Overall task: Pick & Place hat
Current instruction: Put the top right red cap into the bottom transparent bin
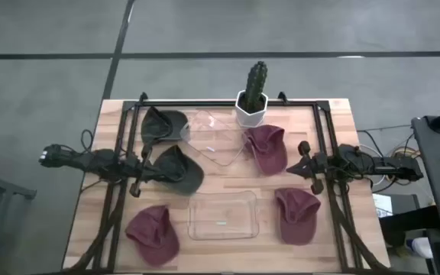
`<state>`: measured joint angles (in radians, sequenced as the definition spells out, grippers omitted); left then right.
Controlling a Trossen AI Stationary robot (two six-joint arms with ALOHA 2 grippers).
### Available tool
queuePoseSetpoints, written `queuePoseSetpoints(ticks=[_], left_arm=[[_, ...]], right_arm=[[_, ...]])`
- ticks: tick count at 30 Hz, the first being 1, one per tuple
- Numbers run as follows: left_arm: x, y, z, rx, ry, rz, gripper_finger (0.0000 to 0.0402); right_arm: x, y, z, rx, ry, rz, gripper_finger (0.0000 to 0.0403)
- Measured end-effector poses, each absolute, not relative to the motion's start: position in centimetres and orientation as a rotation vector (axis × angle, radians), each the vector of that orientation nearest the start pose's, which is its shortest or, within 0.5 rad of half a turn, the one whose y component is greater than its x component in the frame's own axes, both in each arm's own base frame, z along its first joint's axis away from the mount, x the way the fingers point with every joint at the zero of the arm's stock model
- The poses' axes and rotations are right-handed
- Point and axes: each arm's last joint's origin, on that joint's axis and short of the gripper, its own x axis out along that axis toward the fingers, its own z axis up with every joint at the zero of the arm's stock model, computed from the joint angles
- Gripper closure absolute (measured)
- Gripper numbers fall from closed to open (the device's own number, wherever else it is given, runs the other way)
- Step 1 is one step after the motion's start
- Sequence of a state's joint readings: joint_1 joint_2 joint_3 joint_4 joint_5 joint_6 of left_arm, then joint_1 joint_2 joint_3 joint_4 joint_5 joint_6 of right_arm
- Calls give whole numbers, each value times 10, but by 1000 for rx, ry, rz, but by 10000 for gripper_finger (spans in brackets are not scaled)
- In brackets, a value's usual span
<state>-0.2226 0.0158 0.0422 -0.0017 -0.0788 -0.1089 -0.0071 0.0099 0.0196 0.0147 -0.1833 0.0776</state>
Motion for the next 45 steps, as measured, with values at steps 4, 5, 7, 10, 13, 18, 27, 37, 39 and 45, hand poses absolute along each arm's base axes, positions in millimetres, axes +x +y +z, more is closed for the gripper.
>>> queuePoseSetpoints(ticks=[4,5,7,10,13,18,27,37,39,45], left_arm=[[94,-19,176,-105,-17,-144,401],[94,-19,177,-78,-20,-144,401],[94,-19,178,-20,-36,-135,401],[94,-18,178,-8,-40,-118,401],[94,-18,179,-47,-51,-118,401],[93,-18,189,-140,-148,-113,401],[84,-15,219,-207,-465,-126,401],[83,-13,220,-182,-485,-28,401],[83,-12,220,-183,-485,-28,401],[83,-12,220,-183,-485,-29,401]], right_arm=[[97,5,171,37,-21,173,394],[97,4,171,35,-20,169,394],[97,4,171,50,-18,148,394],[97,4,171,88,-16,146,394],[97,4,171,215,-10,147,394],[96,4,180,585,-77,173,394],[86,-8,211,1246,-575,42,394],[83,-18,207,1324,-772,-283,394],[83,-18,206,1311,-769,-304,394],[83,-18,211,1325,-781,-285,394]])
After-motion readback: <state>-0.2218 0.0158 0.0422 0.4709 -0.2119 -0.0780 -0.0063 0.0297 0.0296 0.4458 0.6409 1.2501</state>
